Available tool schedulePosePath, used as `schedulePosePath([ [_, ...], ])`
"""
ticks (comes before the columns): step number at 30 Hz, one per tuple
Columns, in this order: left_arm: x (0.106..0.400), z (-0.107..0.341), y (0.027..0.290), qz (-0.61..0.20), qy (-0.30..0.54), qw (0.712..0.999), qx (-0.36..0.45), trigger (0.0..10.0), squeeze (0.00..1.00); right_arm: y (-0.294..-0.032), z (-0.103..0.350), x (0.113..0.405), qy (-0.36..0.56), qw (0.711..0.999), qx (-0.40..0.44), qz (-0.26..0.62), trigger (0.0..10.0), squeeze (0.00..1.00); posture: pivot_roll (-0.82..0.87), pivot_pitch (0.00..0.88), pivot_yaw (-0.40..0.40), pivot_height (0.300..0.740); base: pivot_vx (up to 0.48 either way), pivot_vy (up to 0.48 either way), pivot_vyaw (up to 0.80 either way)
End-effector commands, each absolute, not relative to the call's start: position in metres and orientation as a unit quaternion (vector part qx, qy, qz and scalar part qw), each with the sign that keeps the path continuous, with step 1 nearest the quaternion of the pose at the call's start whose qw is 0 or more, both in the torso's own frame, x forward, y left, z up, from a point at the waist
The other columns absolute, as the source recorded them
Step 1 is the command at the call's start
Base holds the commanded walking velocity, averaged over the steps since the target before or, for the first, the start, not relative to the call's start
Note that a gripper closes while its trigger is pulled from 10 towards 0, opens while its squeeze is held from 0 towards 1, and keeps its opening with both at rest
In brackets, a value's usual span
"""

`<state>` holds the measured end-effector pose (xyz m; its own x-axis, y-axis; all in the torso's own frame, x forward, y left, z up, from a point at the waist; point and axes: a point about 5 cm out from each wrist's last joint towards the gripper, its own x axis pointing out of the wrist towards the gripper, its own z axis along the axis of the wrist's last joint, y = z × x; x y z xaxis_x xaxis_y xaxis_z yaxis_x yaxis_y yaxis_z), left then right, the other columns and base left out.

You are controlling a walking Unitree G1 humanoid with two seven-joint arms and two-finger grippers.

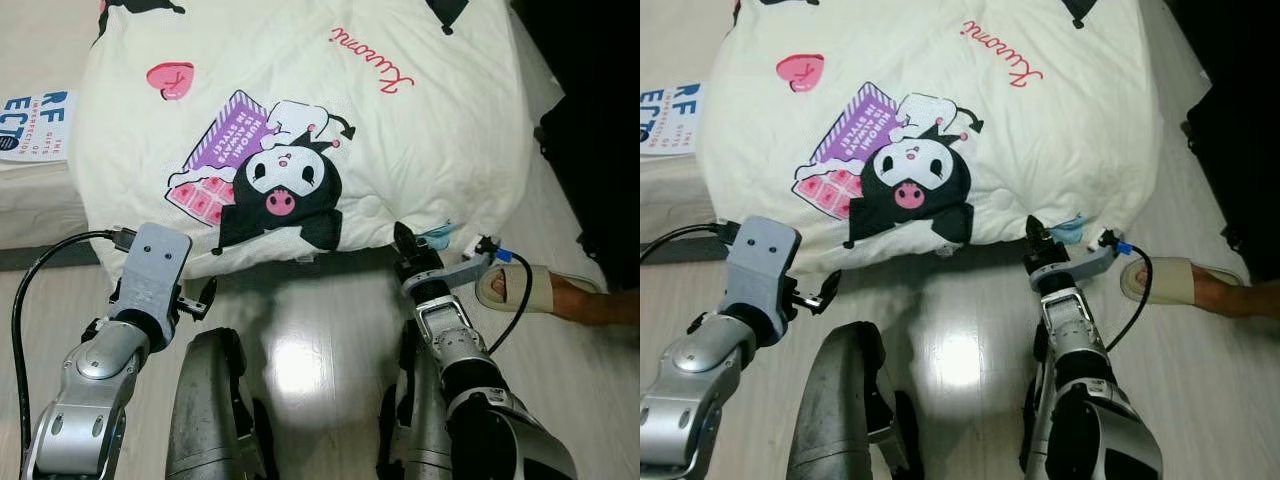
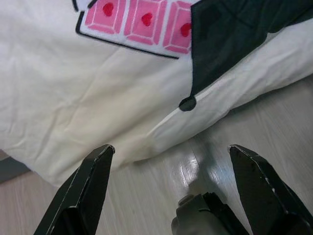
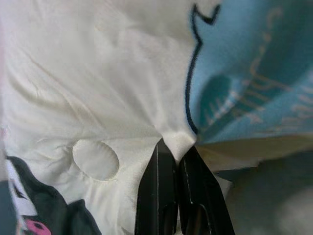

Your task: Clean up the room

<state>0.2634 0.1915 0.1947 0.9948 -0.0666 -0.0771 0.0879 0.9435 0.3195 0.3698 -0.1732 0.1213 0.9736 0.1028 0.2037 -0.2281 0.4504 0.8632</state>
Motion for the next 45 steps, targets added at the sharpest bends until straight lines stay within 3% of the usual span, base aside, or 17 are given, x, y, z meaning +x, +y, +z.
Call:
schedulePosePath([
  [1,0.261,0.185,0.193,-0.039,0.055,0.983,0.170,10.0,0.00,-0.184,0.094,0.356,-0.026,0.859,0.508,0.049,0.0,0.00,0.08,0.629,0.051,0.480,0.000,0.000,0.00],
  [7,0.263,0.184,0.192,-0.039,0.055,0.983,0.170,10.0,0.00,-0.199,0.088,0.349,-0.029,0.866,0.498,0.021,0.0,0.00,0.06,0.610,0.039,0.480,0.000,0.000,0.00],
  [8,0.265,0.182,0.191,-0.039,0.055,0.983,0.168,10.0,0.00,-0.199,0.086,0.347,-0.021,0.869,0.494,0.026,1.2,0.00,0.05,0.596,0.032,0.480,0.000,0.000,0.00],
  [9,0.265,0.182,0.191,-0.039,0.055,0.983,0.168,10.0,0.00,-0.199,0.086,0.347,-0.021,0.869,0.494,0.026,1.2,0.00,0.05,0.596,0.032,0.480,0.000,0.000,0.00],
  [10,0.267,0.181,0.190,-0.039,0.053,0.984,0.166,10.0,0.00,-0.194,0.081,0.345,-0.002,0.872,0.488,0.036,10.0,0.00,0.04,0.582,0.025,0.480,0.000,0.000,0.00],
  [12,0.271,0.179,0.187,-0.040,0.051,0.985,0.162,10.0,0.00,-0.181,0.073,0.341,0.028,0.879,0.472,0.056,10.0,0.00,0.03,0.562,0.018,0.480,0.000,0.000,0.00],
  [13,0.274,0.178,0.185,-0.040,0.048,0.985,0.161,10.0,0.00,-0.176,0.069,0.339,0.036,0.880,0.469,0.063,10.0,0.96,0.02,0.534,0.009,0.480,0.000,0.000,0.00],
  [14,0.277,0.178,0.183,-0.041,0.044,0.985,0.160,10.0,0.00,-0.172,0.068,0.338,0.039,0.880,0.468,0.071,10.0,1.00,0.02,0.528,0.007,0.480,0.000,0.000,0.00],
  [18,0.283,0.178,0.180,-0.043,0.036,0.985,0.165,10.0,0.00,-0.166,0.067,0.336,0.046,0.883,0.461,0.080,10.0,1.00,0.01,0.498,0.001,0.480,0.000,0.000,0.00],
  [23,0.306,0.172,0.183,-0.027,0.024,0.984,0.176,10.0,0.00,-0.153,0.060,0.330,0.079,0.894,0.427,0.106,10.0,1.00,-0.05,0.378,-0.023,0.480,0.000,0.000,0.00],
  [29,0.328,0.165,0.191,0.011,0.017,0.987,0.162,10.0,0.00,-0.162,0.054,0.324,0.094,0.919,0.370,0.097,10.0,1.00,-0.09,0.257,-0.036,0.480,0.000,0.000,0.00],
  [33,0.331,0.161,0.194,0.027,0.016,0.990,0.138,10.0,0.00,-0.167,0.057,0.324,0.087,0.926,0.355,0.098,10.0,1.00,-0.10,0.231,-0.037,0.480,0.000,0.000,0.00],
  [34,0.338,0.147,0.198,0.045,0.026,0.997,0.060,10.0,0.00,-0.179,0.077,0.330,0.039,0.932,0.343,0.107,10.0,0.00,-0.13,0.183,-0.035,0.485,0.000,0.000,0.00],
  [39,0.337,0.125,0.193,0.041,0.047,0.998,-0.015,10.0,0.00,-0.185,0.116,0.339,-0.041,0.924,0.354,0.142,10.0,0.00,-0.15,0.156,-0.031,0.500,0.000,0.000,0.00],
  [45,0.332,0.091,0.184,0.018,0.076,0.996,-0.052,10.0,0.00,-0.183,0.132,0.348,-0.059,0.926,0.339,0.157,10.0,0.00,-0.13,0.118,-0.028,0.520,0.000,0.000,0.00],
])
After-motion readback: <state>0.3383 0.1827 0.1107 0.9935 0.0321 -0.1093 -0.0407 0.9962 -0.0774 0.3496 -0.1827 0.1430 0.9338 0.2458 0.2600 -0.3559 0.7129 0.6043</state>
